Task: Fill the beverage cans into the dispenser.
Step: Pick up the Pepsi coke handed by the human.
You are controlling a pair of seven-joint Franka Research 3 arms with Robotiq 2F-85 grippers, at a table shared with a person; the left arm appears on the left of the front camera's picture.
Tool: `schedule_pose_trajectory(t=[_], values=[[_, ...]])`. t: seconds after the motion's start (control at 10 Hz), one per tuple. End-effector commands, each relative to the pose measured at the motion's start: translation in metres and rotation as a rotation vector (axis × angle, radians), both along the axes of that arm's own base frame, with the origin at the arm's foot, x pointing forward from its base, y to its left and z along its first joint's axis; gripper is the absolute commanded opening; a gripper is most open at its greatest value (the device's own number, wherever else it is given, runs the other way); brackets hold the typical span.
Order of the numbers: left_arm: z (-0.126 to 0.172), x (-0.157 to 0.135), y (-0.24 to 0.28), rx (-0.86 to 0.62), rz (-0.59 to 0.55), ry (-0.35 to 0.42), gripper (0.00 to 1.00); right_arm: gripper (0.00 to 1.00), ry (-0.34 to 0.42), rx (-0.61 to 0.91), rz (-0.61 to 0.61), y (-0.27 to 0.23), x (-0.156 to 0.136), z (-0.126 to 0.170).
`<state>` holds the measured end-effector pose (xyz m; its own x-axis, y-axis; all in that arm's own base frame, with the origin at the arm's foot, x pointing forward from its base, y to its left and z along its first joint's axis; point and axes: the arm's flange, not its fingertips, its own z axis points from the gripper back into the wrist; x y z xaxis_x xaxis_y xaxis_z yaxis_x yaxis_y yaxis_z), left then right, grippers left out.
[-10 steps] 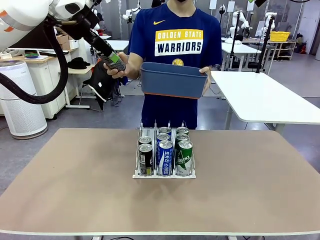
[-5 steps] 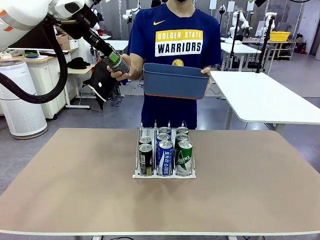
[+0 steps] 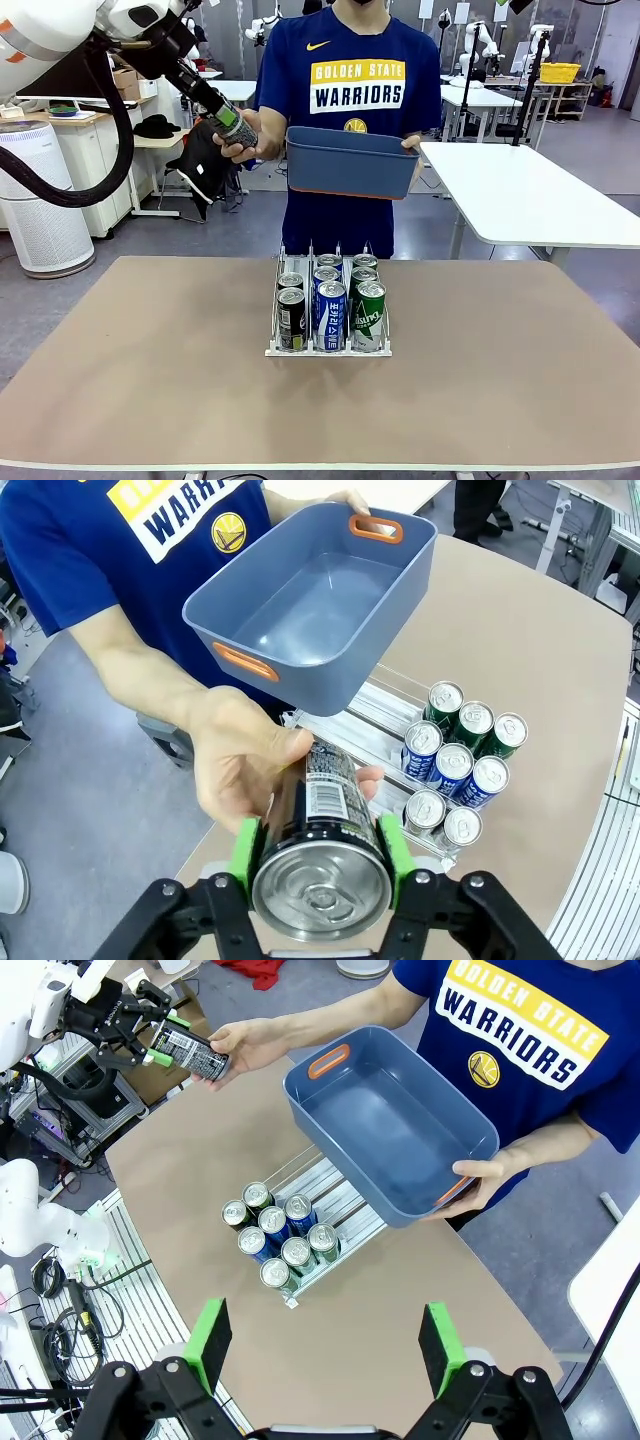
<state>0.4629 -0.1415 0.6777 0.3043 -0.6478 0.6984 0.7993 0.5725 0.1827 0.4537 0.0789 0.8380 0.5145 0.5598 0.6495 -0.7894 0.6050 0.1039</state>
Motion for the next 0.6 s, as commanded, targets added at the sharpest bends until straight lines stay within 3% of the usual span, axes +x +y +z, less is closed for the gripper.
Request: schedule_pose_trajectory(t=[0.0, 0.2, 0.3, 0.5], values=[[0.0004, -0.0041, 0.0027, 0.002, 0.016, 0.021, 0.0, 1.0, 0.008, 0.004, -0.004, 0.0007, -0.0012, -0.0005], [0.0007, 0.0003, 0.0024, -0.061, 0.055, 0.029, 0.01, 1.0, 0.008, 0.004, -0.004, 0.0007, -0.0012, -0.0005], [-0.0006, 0.0004, 0.0019, 0.001, 0.003, 0.005, 0.01, 1.0, 0.008, 0.004, -0.004, 0.0007, -0.0012, -0.0005], [-0.0006, 0.0004, 0.0019, 0.001, 0.003, 0.005, 0.01, 1.0, 0.008, 0.004, -0.004, 0.0007, -0.0012, -0.0005]])
